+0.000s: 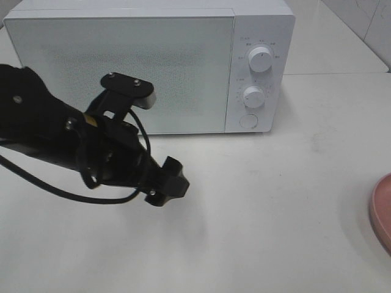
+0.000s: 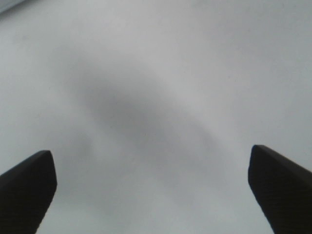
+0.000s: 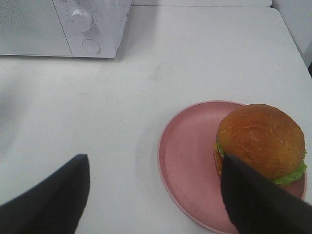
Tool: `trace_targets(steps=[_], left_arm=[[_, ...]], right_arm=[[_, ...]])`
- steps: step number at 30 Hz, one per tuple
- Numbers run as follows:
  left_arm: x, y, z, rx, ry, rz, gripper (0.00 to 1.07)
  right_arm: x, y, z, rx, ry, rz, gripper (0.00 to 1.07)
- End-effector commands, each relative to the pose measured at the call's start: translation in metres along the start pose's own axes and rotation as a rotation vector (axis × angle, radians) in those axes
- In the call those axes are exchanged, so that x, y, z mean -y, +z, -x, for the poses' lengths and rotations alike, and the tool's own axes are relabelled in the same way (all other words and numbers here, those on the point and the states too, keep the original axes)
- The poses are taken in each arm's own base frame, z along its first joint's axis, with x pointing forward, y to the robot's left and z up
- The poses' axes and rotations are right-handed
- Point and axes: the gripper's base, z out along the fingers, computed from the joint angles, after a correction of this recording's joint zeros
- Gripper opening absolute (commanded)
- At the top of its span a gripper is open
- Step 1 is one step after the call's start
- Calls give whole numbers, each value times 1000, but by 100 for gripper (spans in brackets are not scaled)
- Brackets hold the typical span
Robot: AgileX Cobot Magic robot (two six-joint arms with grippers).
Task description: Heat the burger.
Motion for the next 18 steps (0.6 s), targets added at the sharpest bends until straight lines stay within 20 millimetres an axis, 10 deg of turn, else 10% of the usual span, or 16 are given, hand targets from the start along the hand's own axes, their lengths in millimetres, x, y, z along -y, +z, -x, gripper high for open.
trace_targets(steps=[1, 18], left_arm=[[-21, -24, -8, -116, -53, -31, 100], [-93, -134, -30, -159, -348, 9, 100]], right_arm=[[0, -3, -2, 31, -8, -1, 73], [0, -3, -2, 31, -8, -1, 73]])
